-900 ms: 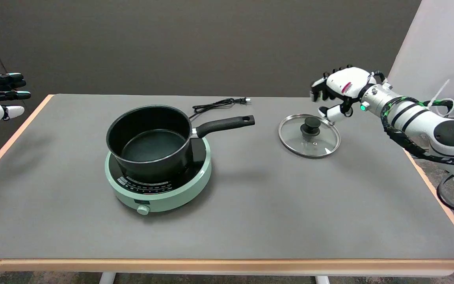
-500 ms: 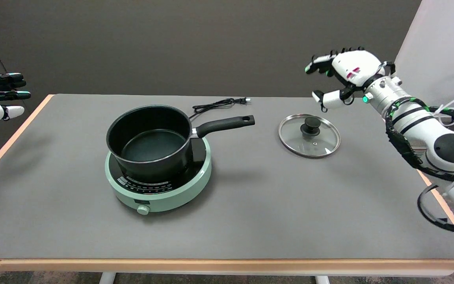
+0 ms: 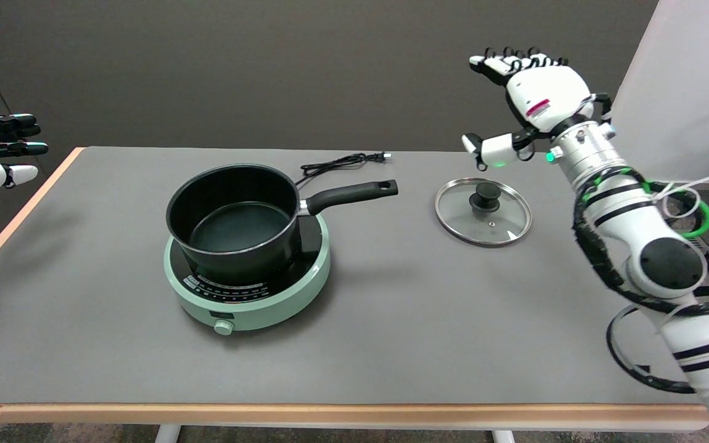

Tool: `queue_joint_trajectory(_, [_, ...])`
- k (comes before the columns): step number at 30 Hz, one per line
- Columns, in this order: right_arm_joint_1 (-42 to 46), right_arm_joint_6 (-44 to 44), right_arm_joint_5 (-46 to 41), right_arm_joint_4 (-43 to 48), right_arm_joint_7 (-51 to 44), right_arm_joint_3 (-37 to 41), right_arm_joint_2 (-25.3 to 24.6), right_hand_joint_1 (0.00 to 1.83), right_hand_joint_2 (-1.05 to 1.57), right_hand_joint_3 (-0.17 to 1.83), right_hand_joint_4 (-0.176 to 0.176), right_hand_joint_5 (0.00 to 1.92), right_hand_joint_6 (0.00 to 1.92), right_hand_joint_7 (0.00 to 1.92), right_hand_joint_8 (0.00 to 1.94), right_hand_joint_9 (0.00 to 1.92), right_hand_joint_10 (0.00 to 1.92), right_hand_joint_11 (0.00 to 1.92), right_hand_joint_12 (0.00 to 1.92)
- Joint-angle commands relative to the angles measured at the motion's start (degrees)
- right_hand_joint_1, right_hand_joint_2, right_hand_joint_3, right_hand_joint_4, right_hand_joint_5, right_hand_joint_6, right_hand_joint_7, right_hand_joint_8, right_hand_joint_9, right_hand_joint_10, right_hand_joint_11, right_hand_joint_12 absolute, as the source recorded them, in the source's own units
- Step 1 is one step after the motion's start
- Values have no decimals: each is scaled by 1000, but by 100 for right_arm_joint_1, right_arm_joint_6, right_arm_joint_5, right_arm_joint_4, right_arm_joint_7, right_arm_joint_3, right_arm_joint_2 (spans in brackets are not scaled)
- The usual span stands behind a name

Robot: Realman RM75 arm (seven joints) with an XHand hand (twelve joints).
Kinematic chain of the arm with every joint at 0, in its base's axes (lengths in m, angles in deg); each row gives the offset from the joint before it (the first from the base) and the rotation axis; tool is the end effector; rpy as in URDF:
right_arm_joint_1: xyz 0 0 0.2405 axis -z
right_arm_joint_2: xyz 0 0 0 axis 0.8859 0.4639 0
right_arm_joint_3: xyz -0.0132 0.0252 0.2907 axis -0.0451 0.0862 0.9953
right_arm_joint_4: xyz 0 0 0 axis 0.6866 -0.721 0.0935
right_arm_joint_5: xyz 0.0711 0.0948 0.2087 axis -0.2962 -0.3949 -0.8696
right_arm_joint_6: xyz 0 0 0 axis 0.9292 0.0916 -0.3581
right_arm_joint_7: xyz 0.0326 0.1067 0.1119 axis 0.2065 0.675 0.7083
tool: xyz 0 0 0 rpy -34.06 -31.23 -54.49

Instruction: Pick up the soup pot.

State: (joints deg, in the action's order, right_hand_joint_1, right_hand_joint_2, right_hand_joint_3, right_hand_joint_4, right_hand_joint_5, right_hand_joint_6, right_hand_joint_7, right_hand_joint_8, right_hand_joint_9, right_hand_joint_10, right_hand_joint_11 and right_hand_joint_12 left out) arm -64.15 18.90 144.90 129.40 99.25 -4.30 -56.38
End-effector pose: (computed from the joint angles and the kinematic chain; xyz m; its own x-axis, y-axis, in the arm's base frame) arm -0.1368 -0.3859 0.4096 0.9494 0.2971 -0.1018 0.0717 0.1105 0.9913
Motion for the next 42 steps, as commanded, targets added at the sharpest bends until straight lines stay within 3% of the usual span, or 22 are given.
queue_joint_trajectory(1, [-69,-1384,2204,583,-102,-1365,-1014,664,413,930,102,234,138,285,139,359,241,277,588])
queue_joint_trajectory(10, [-9,-2208,3275,599,-126,-2377,-1092,653,397,923,101,210,135,237,131,302,230,233,568])
queue_joint_trajectory(22, [710,-3310,4557,599,-142,-3237,-1691,713,385,940,106,163,131,173,125,243,206,209,524])
queue_joint_trajectory(23, [769,-3433,4616,599,-142,-3305,-1722,775,176,902,108,137,110,146,105,205,173,176,440])
queue_joint_trajectory(24, [830,-3538,4681,599,-142,-3361,-1755,1102,-931,694,114,0,0,0,0,0,0,0,0])
queue_joint_trajectory(34, [1324,-3759,4698,534,-142,-3890,-2179,1159,-997,819,138,0,0,0,0,0,0,0,0])
queue_joint_trajectory(42, [965,-3352,3956,372,-154,-4180,-2293,1229,-1014,861,165,0,0,0,0,0,0,0,0])
